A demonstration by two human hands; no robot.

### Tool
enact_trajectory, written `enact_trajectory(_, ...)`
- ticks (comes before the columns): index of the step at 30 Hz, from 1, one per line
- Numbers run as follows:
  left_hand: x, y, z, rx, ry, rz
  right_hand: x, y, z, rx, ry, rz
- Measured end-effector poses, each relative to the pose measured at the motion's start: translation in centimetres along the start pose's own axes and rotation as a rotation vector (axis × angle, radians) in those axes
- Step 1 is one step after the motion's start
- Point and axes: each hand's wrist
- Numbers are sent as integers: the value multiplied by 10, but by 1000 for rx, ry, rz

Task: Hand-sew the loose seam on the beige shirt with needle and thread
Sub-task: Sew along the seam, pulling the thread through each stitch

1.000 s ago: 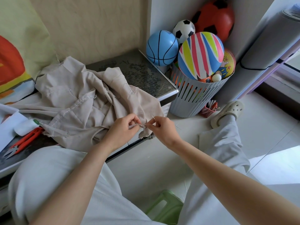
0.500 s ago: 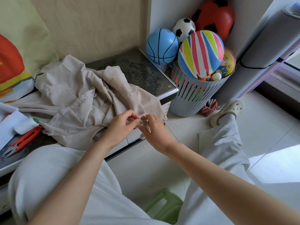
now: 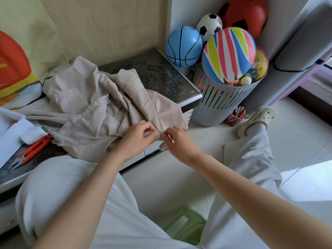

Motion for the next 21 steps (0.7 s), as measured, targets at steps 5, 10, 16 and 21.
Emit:
enact_trajectory(5, 0, -1, -5, -59, -9, 17, 0, -5, -1, 27, -1, 100)
enact_trajectory(10, -1, -1, -4, -99, -40, 29, 1, -6, -2, 14, -36, 123)
enact_trajectory(16, -1, 0, 0, -112, -69, 49, 1, -5, -4, 17, -52, 153)
enact_trajectory(21, 0, 0, 3, -122, -76, 45, -1, -7, -2, 68, -52, 170)
Point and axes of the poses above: each hand's wrist, its own x-axis towards the middle knuckle, its own y-axis out of the palm, z = x × y, and after that the axes turned 11 degrees about y, right-handed
